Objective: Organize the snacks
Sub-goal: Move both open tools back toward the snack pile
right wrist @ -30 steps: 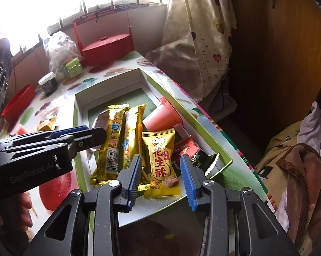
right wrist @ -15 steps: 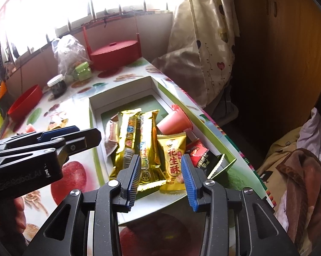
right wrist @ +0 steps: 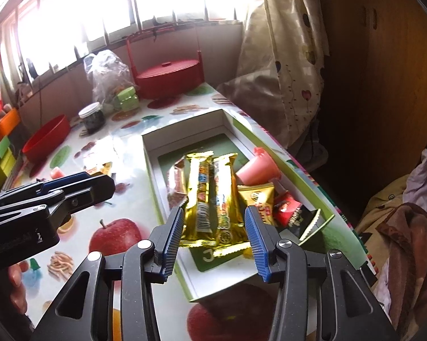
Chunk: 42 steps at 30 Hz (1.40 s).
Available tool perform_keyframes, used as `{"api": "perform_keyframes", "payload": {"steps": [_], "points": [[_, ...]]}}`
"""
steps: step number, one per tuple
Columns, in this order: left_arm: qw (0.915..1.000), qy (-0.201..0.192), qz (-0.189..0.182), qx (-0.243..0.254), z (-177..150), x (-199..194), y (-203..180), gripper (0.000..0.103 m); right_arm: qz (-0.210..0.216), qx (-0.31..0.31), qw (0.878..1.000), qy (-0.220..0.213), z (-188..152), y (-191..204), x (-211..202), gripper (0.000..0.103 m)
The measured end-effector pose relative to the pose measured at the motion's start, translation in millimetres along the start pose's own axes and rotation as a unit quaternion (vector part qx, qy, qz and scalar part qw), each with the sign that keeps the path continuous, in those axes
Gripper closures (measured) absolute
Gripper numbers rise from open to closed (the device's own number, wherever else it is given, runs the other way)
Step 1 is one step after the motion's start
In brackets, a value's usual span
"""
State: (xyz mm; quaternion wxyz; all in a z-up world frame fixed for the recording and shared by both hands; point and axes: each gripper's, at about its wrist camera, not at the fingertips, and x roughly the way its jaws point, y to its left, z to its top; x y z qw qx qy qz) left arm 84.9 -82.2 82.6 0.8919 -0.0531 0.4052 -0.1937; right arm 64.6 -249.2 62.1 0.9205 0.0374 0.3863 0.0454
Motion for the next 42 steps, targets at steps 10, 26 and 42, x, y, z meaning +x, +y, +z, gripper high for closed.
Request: {"api": "perform_keyframes", "payload": {"steps": [10, 26, 42], "points": [[0.9994, -0.016, 0.026, -0.019, -6.3, -20.9, 25.2, 0.057, 0.030, -0.007, 0.999, -0.008, 4.3, 21.8, 2.4, 0.055], [0.9964, -0.033, 0.064, -0.044, -16.0, -41.6, 67.3, 0.057, 0.068, -0.031, 0.997, -0.012, 14.2, 57.8, 14.8, 0.051], [0.9886, -0.034, 0.109, -0.098, -25.7, -52.2, 135.0, 0.057, 0.092, -0.077, 0.993, 0.014, 25.8, 98.8, 44.1, 0.049]]}}
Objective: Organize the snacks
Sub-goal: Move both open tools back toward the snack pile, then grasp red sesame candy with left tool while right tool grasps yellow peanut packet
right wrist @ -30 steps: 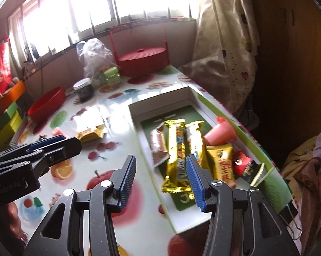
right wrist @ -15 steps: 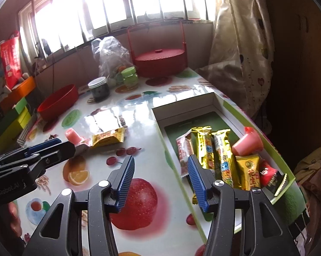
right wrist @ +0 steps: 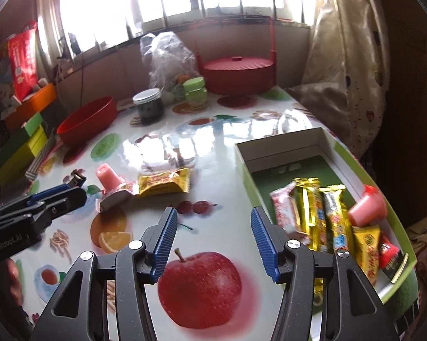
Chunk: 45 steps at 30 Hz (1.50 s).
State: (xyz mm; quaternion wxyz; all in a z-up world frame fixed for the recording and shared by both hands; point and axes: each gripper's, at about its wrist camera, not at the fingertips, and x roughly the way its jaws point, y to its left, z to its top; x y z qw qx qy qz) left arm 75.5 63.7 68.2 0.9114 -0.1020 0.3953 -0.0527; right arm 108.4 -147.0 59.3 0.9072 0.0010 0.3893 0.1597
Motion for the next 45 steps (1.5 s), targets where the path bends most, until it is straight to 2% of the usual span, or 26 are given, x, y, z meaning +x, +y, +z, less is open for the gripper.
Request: {"api": "perform_keyframes", "payload": {"steps": [14, 23, 29, 32, 37, 45], "points": [[0.9985, 0.006, 0.050, -0.022, 7.2, 7.6, 61.1, 0.057, 0.032, -0.072, 0.996, 0.031, 19.7, 34.4, 47.7, 0.049], [0.9960, 0.020, 0.079, -0.035, 9.8, 21.0, 97.4, 0.057, 0.063, -0.146, 0.986, 0.054, 36.2, 55.0, 78.3, 0.049], [0.9966, 0.023, 0.068, -0.041, 12.8, 31.5, 109.4, 0.057, 0.086, -0.169, 0.979, 0.072, 45.1, 59.9, 101.2, 0.049], [0.9967, 0.025, 0.065, -0.041, 13.7, 35.6, 113.0, 0.057, 0.084, -0.167, 0.979, 0.077, 48.6, 60.1, 108.7, 0.049], [0.9965, 0.031, 0.063, -0.045, 15.9, 41.8, 118.2, 0.057, 0.114, -0.146, 0.977, 0.107, 53.3, 56.6, 126.7, 0.049], [0.9968, 0.040, 0.051, -0.045, 10.7, 46.4, 118.3, 0.057, 0.126, -0.154, 0.973, 0.119, 44.0, 56.1, 114.7, 0.049]]}}
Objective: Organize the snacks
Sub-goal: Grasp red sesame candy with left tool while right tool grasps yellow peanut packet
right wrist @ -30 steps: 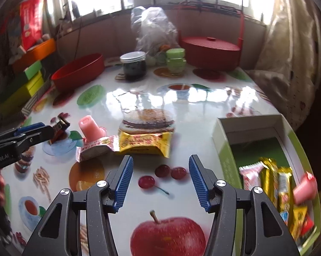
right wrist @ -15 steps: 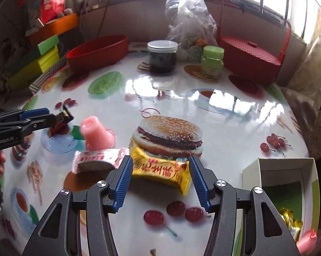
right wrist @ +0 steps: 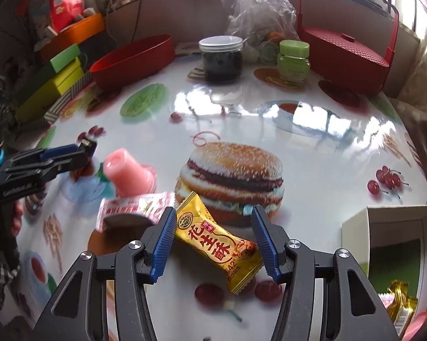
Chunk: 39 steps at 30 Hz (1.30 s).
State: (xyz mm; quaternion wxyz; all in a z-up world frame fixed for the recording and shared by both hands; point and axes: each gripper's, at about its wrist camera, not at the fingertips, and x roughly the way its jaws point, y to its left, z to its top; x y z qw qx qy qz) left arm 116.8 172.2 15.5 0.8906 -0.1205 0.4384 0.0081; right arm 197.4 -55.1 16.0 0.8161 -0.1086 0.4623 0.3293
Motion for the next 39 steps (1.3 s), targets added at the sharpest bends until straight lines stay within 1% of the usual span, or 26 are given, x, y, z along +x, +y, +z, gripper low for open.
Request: {"api": "perform_keyframes", "payload": {"steps": [5, 7, 10, 12, 15, 24, 29, 32, 35, 39], "points": [[1.0000, 0.001, 0.003, 0.004, 0.5, 0.3, -1.5, 0.057, 0.014, -0.020, 1.000, 0.015, -12.4, 11.5, -6.0, 0.049], [1.0000, 0.001, 0.004, 0.004, 1.1, 0.9, -0.3, 0.057, 0.007, -0.035, 0.999, 0.023, -16.2, 16.1, -6.9, 0.049], [0.9999, 0.004, 0.011, 0.003, 2.4, 3.6, 1.7, 0.057, 0.012, -0.041, 0.999, 0.026, -18.9, 17.1, -7.5, 0.049], [0.9999, 0.006, 0.012, 0.004, 2.6, 5.4, 2.0, 0.057, -0.005, -0.038, 0.999, 0.026, -18.7, 15.1, -4.8, 0.049], [0.9997, 0.011, 0.020, 0.011, 1.9, 9.9, 1.8, 0.057, -0.014, -0.026, 0.999, 0.017, -18.1, 12.7, -4.9, 0.049], [0.9982, 0.006, 0.043, 0.040, 2.1, 14.7, -4.9, 0.057, -0.051, -0.010, 0.999, -0.003, -21.2, 17.2, -2.7, 0.048], [0.9983, 0.001, 0.048, 0.033, 0.8, 14.1, -4.9, 0.058, -0.063, 0.008, 0.998, -0.013, -23.1, 16.9, -3.6, 0.049], [0.9986, -0.004, 0.047, 0.024, 0.0, 13.2, -4.2, 0.058, -0.070, 0.015, 0.997, -0.019, -24.4, 16.4, -4.2, 0.052], [0.9986, -0.005, 0.046, 0.024, -1.1, 12.4, -5.1, 0.071, -0.077, 0.023, 0.996, -0.023, -26.4, 15.3, -6.2, 0.060], [0.9989, -0.006, 0.041, 0.023, -2.6, 11.1, -6.7, 0.074, -0.080, 0.038, 0.996, -0.029, -29.0, 11.2, -9.4, 0.067]]}}
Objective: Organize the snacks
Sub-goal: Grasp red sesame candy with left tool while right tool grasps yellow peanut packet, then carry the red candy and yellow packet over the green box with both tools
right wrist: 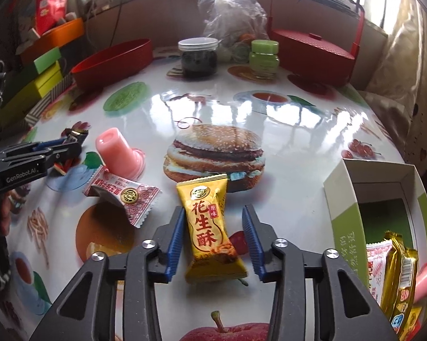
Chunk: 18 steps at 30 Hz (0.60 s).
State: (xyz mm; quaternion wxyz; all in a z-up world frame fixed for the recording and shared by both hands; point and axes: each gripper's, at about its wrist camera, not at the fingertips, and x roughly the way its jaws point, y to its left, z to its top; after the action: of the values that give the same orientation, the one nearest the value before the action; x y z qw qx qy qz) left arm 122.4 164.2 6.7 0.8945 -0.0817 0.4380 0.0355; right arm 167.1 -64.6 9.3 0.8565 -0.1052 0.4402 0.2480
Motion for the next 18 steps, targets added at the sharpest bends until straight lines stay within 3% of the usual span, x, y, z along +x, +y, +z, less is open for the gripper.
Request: {"api": "perform_keyframes", "payload": {"steps": [6, 18], "points": [[1.0000, -0.003, -0.004, -0.001, -2.5, -3.8, -3.9, 0.074, -0.008, 0.010, 1.000, -0.003, -3.7, -3.2, -3.3, 0.081], [0.9998, -0.018, -0.012, -0.002, -5.1, -23.4, -14.0, 0.074, -0.007, 0.037, 0.999, -0.011, -13.2, -10.4, -15.3, 0.082]]}}
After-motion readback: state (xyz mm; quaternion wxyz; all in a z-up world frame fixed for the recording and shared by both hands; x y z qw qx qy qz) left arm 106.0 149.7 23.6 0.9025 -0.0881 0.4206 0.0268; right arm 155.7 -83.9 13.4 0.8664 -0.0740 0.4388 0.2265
